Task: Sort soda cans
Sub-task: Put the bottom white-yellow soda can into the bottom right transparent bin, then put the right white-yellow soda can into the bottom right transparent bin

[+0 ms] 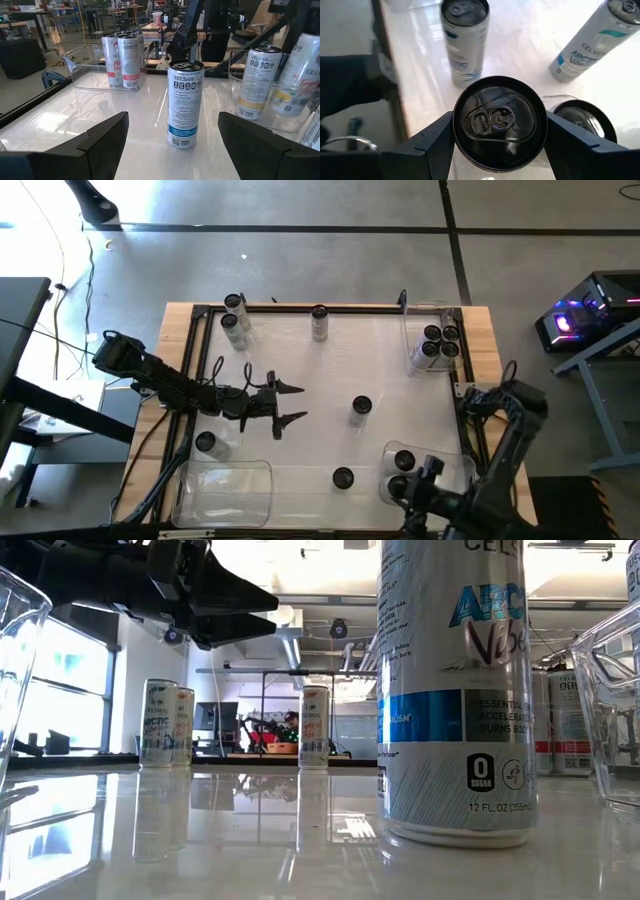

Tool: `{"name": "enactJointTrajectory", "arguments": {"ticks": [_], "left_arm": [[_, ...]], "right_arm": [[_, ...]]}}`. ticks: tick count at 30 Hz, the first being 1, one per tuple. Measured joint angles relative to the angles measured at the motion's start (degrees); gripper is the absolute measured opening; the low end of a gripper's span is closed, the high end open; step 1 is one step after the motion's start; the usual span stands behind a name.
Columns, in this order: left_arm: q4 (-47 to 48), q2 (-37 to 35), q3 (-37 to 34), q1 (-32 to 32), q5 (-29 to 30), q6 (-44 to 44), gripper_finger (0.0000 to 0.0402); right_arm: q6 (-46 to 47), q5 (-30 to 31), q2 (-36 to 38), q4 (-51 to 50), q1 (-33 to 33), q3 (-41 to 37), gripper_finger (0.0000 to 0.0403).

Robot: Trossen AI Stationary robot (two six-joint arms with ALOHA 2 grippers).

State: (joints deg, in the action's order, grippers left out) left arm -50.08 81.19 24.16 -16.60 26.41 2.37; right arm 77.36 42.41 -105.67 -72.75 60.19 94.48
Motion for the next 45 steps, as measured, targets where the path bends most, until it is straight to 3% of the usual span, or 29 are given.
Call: {"name": "enactJointTrajectory", "arguments": {"ticks": [16,23,30,35,41,45], "left_arm": [[0.0,0.0,0.0,0.0,-0.1,0.0,0.0303],[0.0,0.0,0.0,0.0,-0.1,0.0,0.0303],[-0.1,0.0,0.0,0.0,-0.1,0.0,0.0303],[-0.1,0.0,0.0,0.0,-0.1,0.1,0.0303],[-0.5,0.0,0.1,0.4,2.7,0.9,0.0303],[-1.3,0.0,0.9,5.1,4.3,-1.1,0.0303]], "right_arm": [[6.3,3.1,-0.1,10.2,0.7,-9.9,0.0241],[6.4,0.8,-0.2,9.3,0.5,-10.0,0.03],[5.9,-0.4,3.6,7.4,0.2,-6.6,0.0311],[1.7,-3.2,5.3,7.4,0.1,-2.0,0.0313],[-14.8,11.5,5.3,7.5,-2.1,2.3,0.0314],[-21.1,9.4,6.1,0.4,-7.4,1.1,0.0314]]}}
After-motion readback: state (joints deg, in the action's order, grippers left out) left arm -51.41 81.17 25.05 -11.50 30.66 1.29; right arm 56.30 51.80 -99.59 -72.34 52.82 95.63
